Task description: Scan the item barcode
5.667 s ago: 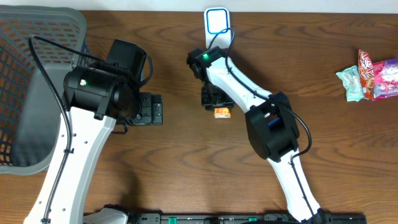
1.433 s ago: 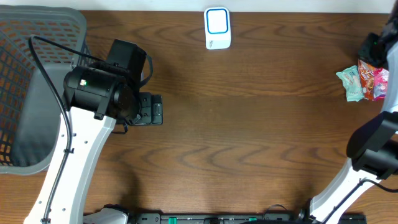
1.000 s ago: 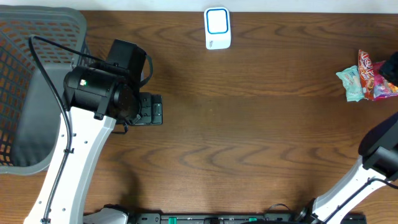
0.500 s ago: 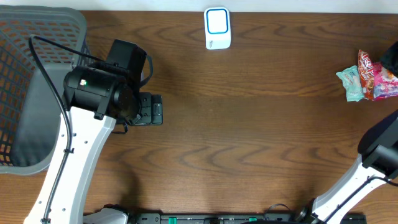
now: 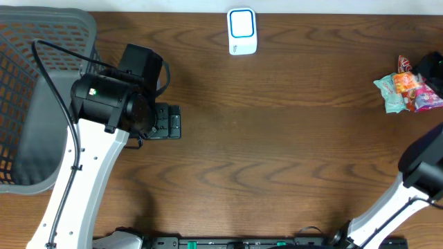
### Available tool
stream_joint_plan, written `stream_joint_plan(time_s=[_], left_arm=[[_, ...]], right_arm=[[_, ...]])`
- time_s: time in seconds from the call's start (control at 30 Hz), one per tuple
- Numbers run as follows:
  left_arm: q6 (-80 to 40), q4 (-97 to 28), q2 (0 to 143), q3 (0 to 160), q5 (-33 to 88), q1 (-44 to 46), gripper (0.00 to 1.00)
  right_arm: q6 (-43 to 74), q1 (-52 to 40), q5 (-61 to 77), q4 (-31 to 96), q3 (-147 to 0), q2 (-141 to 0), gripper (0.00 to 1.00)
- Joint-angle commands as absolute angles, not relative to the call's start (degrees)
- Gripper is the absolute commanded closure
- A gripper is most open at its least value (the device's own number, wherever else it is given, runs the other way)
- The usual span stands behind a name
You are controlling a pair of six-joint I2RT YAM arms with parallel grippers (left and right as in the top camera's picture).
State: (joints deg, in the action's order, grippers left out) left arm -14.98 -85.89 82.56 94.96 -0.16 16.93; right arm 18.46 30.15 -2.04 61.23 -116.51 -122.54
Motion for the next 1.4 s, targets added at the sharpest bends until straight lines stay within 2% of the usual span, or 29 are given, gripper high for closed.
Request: stream_joint_plan(time_s=[0.0,0.47,0.8,0.97,1.13,1.37], left_arm=[[-15.1,-86.1,82.7,94.8,-0.5,16.7,0.02],[-15.1,-86.1,82.7,94.8,-0.5,16.7,0.02],[-15.1,-86.1,82.7,94.8,-0.5,16.7,0.02],[-15.1,-86.1,82.7,94.8,-0.5,16.7,0.02],[-15.1,-86.1,82.7,94.8,-0.5,16.7,0.02],[-15.1,-86.1,82.7,94.8,-0.5,16.7,0.02]], right_arm=[[18.2,30.0,-1.2,63.5,-117.1,-112.0,0.01],[16.8,27.0,11.6,82.0,-115.5,-85.5,0.01],[13.3,11.6,12.9,80.3,-92.1,-64.4,0.01],[11.9,6.6,19.5,79.3,-82.1,-54.2,0.01],[12.2,5.8,24.3,80.5,-76.5,-47.2,0.01],[12.1,5.8,24.1,84.8,-75.9,-44.8,0.01]])
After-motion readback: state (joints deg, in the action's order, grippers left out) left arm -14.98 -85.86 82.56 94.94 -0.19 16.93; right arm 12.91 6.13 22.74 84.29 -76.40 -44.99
